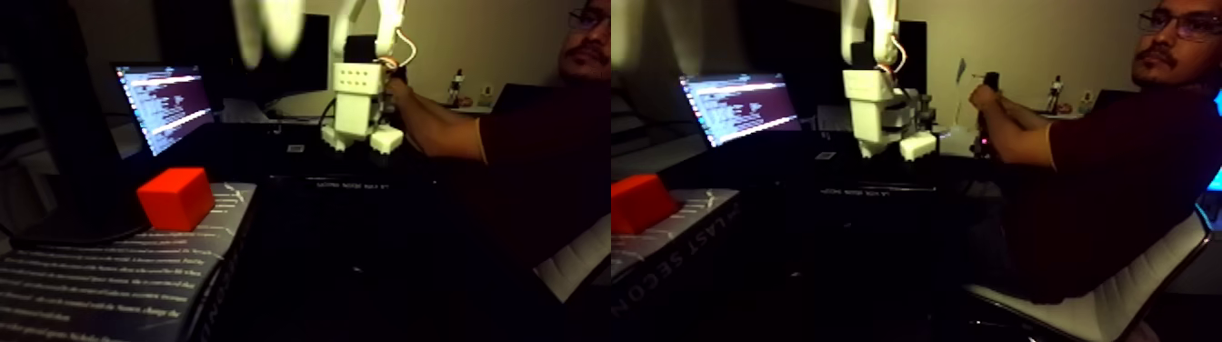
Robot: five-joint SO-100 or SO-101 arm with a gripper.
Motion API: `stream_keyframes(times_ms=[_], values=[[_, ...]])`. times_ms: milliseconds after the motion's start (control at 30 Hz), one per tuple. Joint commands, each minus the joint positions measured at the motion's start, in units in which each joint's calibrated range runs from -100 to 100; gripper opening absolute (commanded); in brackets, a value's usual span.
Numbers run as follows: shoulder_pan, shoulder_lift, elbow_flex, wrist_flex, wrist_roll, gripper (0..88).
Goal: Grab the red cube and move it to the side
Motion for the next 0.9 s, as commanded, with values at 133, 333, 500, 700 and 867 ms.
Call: stream_keyframes(times_ms=[133,333,500,700,867], values=[[-18.5,-24.6,16.5,-6.8,-10.8,7.3],[-28.2,-41.2,39.2,-17.4,-22.1,3.4],[-27.7,-59.4,58.5,-25.5,-26.2,0.6],[-27.5,-78.9,76.4,-25.7,-32.0,0.6],[-25.5,-84.4,83.0,-25.6,-34.8,0.6]])
